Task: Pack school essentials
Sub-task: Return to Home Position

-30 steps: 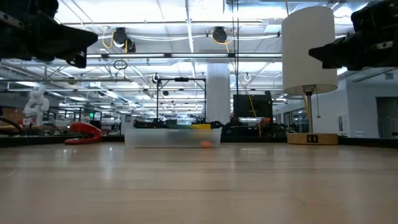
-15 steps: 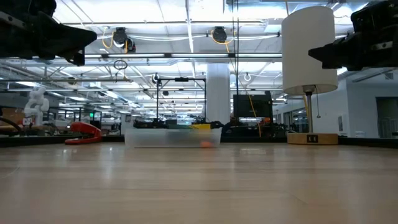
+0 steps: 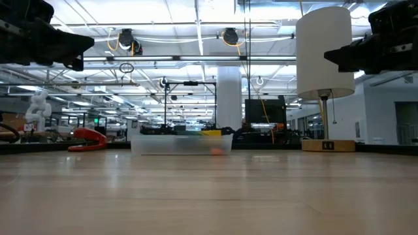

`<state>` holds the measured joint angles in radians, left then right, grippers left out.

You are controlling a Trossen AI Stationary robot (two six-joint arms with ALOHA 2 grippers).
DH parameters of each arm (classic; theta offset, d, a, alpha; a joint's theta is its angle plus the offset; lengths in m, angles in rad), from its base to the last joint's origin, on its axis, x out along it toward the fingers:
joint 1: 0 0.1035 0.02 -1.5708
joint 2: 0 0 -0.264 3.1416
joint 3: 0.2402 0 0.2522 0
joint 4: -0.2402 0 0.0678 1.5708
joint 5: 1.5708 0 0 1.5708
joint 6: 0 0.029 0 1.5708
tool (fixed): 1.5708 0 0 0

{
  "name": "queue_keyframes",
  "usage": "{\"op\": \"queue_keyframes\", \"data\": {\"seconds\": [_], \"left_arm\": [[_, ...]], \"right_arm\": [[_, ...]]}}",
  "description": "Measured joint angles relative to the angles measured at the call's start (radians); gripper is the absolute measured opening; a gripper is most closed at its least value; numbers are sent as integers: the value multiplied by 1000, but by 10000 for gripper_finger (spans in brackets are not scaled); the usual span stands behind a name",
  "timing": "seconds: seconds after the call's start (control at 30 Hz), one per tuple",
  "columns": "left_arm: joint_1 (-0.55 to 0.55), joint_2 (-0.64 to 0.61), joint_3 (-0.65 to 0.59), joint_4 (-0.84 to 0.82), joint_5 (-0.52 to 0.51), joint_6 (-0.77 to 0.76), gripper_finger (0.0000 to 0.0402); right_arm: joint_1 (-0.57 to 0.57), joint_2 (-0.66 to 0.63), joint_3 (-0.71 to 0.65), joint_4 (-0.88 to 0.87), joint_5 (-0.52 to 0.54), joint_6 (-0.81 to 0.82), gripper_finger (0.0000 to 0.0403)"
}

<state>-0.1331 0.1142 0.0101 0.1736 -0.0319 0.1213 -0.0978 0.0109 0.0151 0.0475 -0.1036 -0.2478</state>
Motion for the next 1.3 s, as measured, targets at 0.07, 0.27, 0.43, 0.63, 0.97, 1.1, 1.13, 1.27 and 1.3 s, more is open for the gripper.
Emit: {"op": "queue_keyframes", "data": {"seconds": [0.07, 0.27, 0.43, 0.63, 0.97, 1.1, 1.13, 1.27, 1.3], "left_arm": [[6, -45, 0, -47, 1, -4, 21], [11, -112, 1, -151, 6, -20, 21], [10, -112, 2, -158, 9, -30, 21], [10, -107, 2, -161, 9, -44, 21], [10, -106, 2, -157, 1, -23, 21], [10, -106, 1, -150, -3, -39, 21], [10, -106, 1, -150, -4, -46, 21], [10, -106, 1, -149, -4, -49, 21], [10, -106, 1, -149, -4, -49, 21]], "right_arm": [[0, 0, 0, 0, 0, 0, 0], [0, 0, 0, 0, 0, 0, 0], [0, 0, 0, 2, 0, 0, 0], [0, 0, 0, 2, -1, 0, 0], [0, 0, 0, 3, -1, 0, 0], [0, 0, 0, 3, -2, 0, 0], [0, 0, 0, 3, -2, 0, 0], [0, 0, 0, 3, -2, 0, 0], [0, 0, 0, 3, -2, 0, 0]]}}
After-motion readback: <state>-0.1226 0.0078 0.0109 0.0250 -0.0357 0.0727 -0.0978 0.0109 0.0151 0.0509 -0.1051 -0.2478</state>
